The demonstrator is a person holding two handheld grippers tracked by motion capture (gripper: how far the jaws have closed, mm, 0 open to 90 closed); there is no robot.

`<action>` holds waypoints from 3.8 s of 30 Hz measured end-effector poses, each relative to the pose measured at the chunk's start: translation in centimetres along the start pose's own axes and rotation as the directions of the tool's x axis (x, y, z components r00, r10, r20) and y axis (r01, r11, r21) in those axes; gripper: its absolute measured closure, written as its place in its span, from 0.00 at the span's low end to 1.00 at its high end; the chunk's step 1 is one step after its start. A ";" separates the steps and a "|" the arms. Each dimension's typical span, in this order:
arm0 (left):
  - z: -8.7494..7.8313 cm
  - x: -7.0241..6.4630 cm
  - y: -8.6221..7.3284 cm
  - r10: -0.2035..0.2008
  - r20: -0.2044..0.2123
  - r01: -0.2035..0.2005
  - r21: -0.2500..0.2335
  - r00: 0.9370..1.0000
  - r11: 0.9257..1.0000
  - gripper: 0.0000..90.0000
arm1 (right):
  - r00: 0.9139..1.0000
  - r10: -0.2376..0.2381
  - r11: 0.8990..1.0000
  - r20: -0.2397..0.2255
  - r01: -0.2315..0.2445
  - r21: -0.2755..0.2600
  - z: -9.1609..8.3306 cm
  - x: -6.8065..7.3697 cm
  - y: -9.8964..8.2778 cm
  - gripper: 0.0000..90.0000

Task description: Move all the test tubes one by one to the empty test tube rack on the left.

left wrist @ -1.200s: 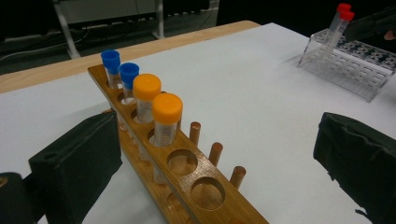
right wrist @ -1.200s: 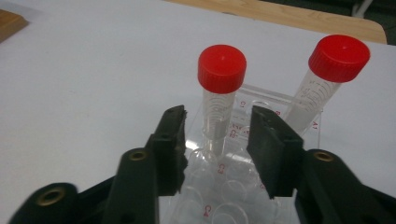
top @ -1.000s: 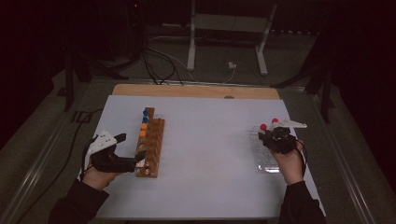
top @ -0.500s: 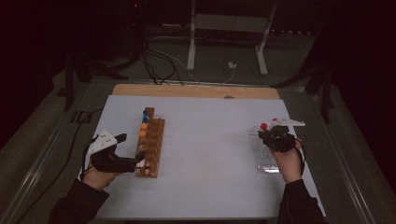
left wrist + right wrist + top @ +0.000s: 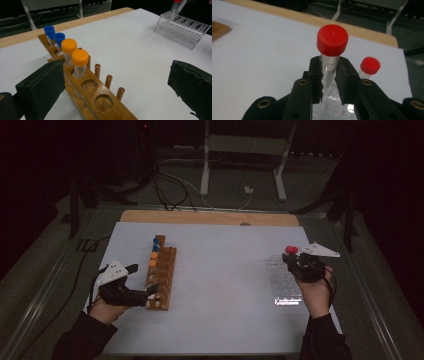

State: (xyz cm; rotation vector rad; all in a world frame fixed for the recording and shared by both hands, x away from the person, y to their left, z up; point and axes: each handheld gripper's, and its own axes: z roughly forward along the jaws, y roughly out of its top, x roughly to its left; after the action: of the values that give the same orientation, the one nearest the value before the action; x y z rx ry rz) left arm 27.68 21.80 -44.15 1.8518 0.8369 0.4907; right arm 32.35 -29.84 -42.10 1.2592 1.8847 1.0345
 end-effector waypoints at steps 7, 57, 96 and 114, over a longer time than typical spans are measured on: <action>0.1 -0.4 0.2 0.011 0.021 -0.011 0.002 1.000 1.000 0.02 | 1.000 -0.022 0.999 -0.016 0.022 -0.041 -1.2 0.8 0.8 0.84; 6.7 -8.8 6.0 0.129 0.338 -0.133 -0.010 0.932 0.991 0.06 | 0.893 -0.203 0.974 -0.402 0.225 0.008 -0.5 13.8 -1.2 0.84; 11.1 -12.3 7.2 0.259 0.337 -0.262 -0.037 0.905 0.964 0.80 | 0.867 -0.199 0.977 -0.457 0.212 -0.023 -0.9 14.6 -1.0 0.79; 6.8 -8.2 8.8 0.208 0.225 -0.194 -0.085 0.952 0.977 0.80 | 0.896 -0.160 0.987 -0.414 0.150 -0.057 -1.3 13.1 -0.8 0.42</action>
State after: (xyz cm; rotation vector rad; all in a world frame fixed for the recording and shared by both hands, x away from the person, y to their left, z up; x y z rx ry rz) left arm 29.46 9.24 -38.62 1.9028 0.4728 0.4097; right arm 26.50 -18.06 -43.22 0.9008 2.2411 1.3138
